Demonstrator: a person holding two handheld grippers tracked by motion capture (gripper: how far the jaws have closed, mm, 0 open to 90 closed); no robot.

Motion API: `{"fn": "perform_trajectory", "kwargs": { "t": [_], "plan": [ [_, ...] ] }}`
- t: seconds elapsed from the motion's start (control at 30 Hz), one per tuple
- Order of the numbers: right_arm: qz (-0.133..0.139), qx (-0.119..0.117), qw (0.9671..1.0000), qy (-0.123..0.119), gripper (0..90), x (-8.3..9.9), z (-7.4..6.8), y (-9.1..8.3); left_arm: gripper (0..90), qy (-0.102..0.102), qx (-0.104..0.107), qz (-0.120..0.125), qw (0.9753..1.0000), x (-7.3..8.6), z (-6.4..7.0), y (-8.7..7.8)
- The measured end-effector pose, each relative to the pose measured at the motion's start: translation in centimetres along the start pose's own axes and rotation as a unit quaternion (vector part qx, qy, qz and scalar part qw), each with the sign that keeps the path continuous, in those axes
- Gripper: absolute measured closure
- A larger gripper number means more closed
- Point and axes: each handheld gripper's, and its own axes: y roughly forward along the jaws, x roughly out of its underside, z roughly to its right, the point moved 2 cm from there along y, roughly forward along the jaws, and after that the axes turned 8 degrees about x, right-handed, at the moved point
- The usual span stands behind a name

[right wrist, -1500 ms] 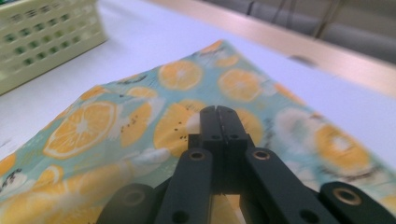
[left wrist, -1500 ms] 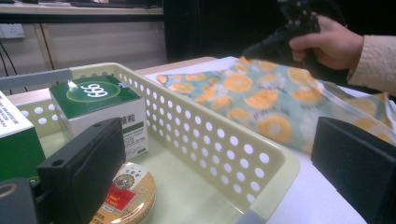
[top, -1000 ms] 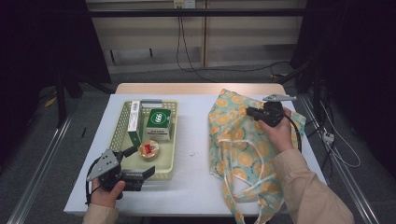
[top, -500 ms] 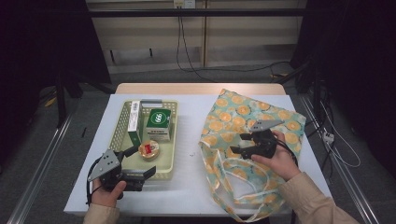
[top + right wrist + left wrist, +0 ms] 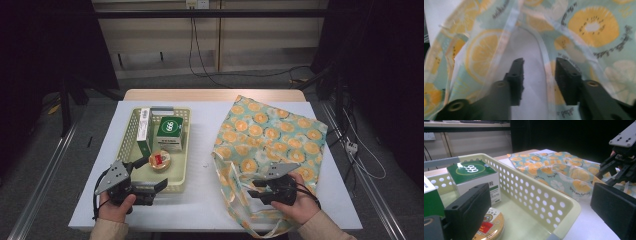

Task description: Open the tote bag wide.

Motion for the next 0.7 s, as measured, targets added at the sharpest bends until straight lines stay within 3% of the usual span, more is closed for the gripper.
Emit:
{"fn": "perform_trajectory", "kwargs": {
  "t": [0.1, 0.17, 0.27, 0.43, 0.53, 0.6, 0.7],
  "plan": [
    [-0.009, 0.020, 0.9997, -0.008, 67.8, 0.4, 0.3, 0.7, 3.1, 0.000, -0.001, 0.000, 1.0000, 0.0, 0.0, 0.0],
    [0.006, 0.022, 0.9997, -0.002, 77.1, 0.5, 0.6, 0.9, 3.1, 0.001, -0.001, -0.002, 1.0000, 0.0, -0.1, 0.0],
    [0.006, 0.021, 0.9998, 0.005, 90.0, 0.4, 0.9, 1.2, 3.1, 0.001, -0.001, -0.003, 1.0000, 0.1, -0.1, 0.0],
    [-0.007, 0.047, 0.9988, -0.011, 90.0, -0.5, 1.0, 1.6, 3.1, 0.000, 0.001, -0.001, 1.0000, 0.0, 0.0, 0.0],
    [0.000, 0.039, 0.9992, 0.014, 90.0, -1.4, 1.6, 2.2, 3.1, 0.001, 0.001, -0.002, 1.0000, 0.0, -0.1, 0.0],
    [0.012, 0.048, 0.9987, 0.011, 90.0, -2.5, 1.9, 2.6, 3.1, 0.000, 0.000, -0.002, 1.0000, 0.1, -0.1, 0.0],
    [0.024, 0.042, 0.9987, 0.018, 90.0, -4.1, 2.3, 3.3, 3.1, -0.001, 0.001, -0.001, 1.0000, 0.1, -0.2, 0.1]
  ]
}}
